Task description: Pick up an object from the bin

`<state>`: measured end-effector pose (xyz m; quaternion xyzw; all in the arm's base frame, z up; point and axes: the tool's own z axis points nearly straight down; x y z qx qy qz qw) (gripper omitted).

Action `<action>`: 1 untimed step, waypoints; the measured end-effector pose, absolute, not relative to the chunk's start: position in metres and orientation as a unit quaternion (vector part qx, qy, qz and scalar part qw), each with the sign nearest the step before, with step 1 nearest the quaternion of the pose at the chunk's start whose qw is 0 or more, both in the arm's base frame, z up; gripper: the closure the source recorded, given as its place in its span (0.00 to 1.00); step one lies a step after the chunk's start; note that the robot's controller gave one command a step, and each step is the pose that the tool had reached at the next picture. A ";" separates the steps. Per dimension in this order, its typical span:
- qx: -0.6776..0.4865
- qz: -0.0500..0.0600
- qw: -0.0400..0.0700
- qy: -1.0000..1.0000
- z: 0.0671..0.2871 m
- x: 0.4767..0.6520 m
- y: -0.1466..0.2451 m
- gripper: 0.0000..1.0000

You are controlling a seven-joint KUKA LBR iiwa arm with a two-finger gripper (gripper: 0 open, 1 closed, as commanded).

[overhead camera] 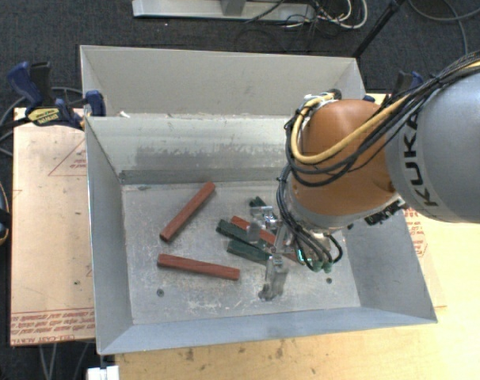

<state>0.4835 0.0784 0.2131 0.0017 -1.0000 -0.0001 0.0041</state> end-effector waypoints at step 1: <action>0.063 0.000 0.002 -0.998 0.094 0.533 0.111 0.00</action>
Offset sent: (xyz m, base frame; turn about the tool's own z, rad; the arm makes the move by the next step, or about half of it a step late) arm 0.0504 0.0310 -0.1145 -0.1226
